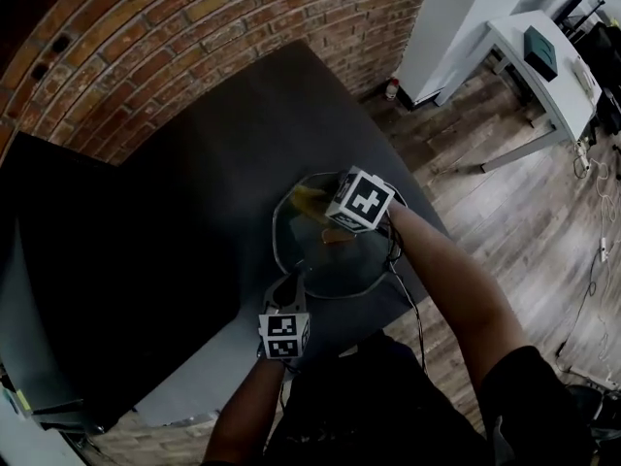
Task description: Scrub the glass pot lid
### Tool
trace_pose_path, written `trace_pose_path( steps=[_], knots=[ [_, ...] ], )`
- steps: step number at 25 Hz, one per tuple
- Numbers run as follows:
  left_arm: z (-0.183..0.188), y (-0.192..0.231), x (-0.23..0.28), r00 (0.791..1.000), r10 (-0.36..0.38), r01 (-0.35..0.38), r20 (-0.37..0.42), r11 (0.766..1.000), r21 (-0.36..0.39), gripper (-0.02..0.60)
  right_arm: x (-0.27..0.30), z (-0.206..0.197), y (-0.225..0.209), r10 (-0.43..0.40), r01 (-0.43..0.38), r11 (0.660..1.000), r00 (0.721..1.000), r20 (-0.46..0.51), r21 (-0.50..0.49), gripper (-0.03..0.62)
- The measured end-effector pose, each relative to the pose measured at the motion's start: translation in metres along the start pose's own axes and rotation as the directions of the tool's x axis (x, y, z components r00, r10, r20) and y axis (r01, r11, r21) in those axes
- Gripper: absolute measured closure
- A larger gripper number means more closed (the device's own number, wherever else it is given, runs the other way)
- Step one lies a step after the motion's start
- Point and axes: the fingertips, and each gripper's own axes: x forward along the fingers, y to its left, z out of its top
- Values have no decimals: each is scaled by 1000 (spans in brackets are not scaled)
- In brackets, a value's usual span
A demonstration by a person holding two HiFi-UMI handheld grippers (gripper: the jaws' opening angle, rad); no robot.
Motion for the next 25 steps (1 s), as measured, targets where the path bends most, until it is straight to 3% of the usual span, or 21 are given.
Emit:
trace_pose_path(
  steps=[4, 8, 25],
  knots=[
    [1, 0, 2, 1000, 0, 0, 9, 1000, -9, 549, 29, 1, 13, 59, -66, 994, 994, -88, -82, 545],
    [0, 1, 0, 1000, 8, -8, 12, 1000, -26, 549, 39, 0, 13, 75, -83, 994, 991, -112, -69, 543],
    [2, 3, 1, 999, 37, -38, -9, 998, -45, 549, -8, -52, -37, -56, 71, 985, 994, -95, 155, 543]
  ],
)
